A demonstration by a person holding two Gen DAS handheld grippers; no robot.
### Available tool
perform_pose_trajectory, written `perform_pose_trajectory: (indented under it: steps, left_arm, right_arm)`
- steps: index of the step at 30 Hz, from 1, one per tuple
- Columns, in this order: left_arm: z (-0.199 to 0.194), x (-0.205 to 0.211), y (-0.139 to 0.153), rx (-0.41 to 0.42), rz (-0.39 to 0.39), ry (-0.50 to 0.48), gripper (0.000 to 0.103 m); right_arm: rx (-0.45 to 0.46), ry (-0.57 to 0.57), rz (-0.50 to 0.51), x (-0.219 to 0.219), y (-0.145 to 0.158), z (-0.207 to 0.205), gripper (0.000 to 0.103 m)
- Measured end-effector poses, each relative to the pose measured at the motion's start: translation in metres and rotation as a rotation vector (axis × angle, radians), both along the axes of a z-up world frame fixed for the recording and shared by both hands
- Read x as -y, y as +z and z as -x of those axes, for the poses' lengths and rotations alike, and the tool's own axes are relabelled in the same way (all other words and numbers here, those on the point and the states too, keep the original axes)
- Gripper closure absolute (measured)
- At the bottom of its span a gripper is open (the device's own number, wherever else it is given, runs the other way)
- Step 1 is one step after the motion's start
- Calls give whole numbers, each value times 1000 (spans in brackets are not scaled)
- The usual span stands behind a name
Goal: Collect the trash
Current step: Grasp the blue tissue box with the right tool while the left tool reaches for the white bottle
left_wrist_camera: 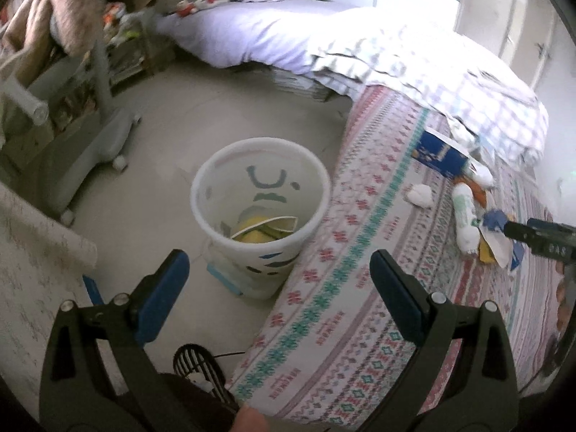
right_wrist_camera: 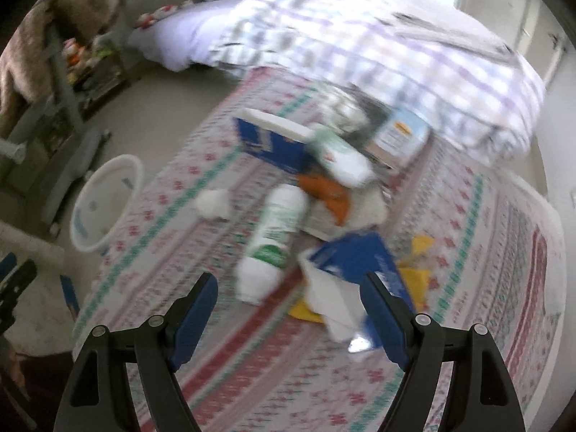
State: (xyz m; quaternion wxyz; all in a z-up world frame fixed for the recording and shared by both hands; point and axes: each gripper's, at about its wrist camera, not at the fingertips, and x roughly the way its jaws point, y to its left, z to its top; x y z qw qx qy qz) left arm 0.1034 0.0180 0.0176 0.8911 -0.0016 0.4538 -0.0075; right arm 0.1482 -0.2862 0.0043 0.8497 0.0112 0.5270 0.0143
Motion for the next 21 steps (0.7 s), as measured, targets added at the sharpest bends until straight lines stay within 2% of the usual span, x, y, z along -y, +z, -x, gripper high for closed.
perform_pose_trajectory:
  steps: [8, 14, 19, 21]
  left_arm:
    - [-8, 54, 4, 4, -105, -131, 3]
    - [-22, 96, 1, -26, -109, -234, 3]
    - [-37, 126, -9, -70, -65, -285, 3]
    - [-43, 136, -14, -88, -43, -292, 3]
  right_arm:
    - [-82, -84, -6, 49, -24, -2, 20]
    - [-129, -88, -27, 65, -42, -5, 20]
    - [-155, -82, -25, 71, -54, -10, 21]
    - [-157, -81, -27, 75, -57, -10, 28]
